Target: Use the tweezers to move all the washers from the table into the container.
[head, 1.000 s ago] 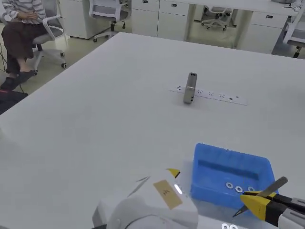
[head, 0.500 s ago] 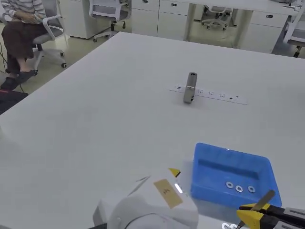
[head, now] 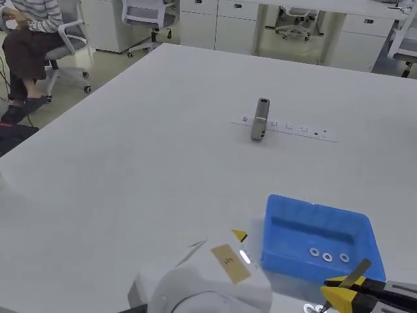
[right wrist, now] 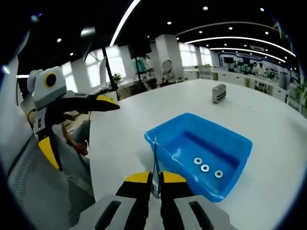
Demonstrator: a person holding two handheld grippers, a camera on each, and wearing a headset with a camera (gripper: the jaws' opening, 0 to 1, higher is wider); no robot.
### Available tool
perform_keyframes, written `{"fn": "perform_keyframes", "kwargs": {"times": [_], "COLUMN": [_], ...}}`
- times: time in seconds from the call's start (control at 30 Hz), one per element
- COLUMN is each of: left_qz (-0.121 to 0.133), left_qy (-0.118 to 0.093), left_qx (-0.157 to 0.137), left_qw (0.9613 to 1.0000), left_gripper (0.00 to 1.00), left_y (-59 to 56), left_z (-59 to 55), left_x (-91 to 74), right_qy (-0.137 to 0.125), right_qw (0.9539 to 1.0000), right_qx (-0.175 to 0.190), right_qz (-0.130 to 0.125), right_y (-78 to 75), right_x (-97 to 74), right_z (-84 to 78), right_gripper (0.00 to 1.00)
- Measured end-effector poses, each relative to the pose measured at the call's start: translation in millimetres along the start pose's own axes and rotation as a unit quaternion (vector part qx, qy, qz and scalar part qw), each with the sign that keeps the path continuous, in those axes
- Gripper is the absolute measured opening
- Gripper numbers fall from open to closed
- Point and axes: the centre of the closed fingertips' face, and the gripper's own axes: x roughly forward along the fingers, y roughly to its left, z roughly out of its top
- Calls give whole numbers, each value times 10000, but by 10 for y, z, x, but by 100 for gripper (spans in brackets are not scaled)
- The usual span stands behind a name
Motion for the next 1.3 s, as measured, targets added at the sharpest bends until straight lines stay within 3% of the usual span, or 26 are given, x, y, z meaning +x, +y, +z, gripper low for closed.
{"fn": "perform_keyframes", "kwargs": {"times": [0.1,0.53,1.3], "left_qz": [-3,-28,-68], "left_qy": [2,-29,10], "left_qx": [-3,-30,0], "left_qw": [10000,10000,10000], "left_gripper": [91,92,91], "left_y": [-1,-10,-29], "left_z": [-1,8,-4], "left_x": [0,0,8], "right_qy": [17,-95,-590], "right_qw": [9998,9998,9975], "right_qx": [-220,131,385], "right_qz": [-36,-152,-73], "right_y": [28,-22,-10], "right_x": [-6,-62,-143], "right_z": [-9,9,292], "right_gripper": [3,3,3]}}
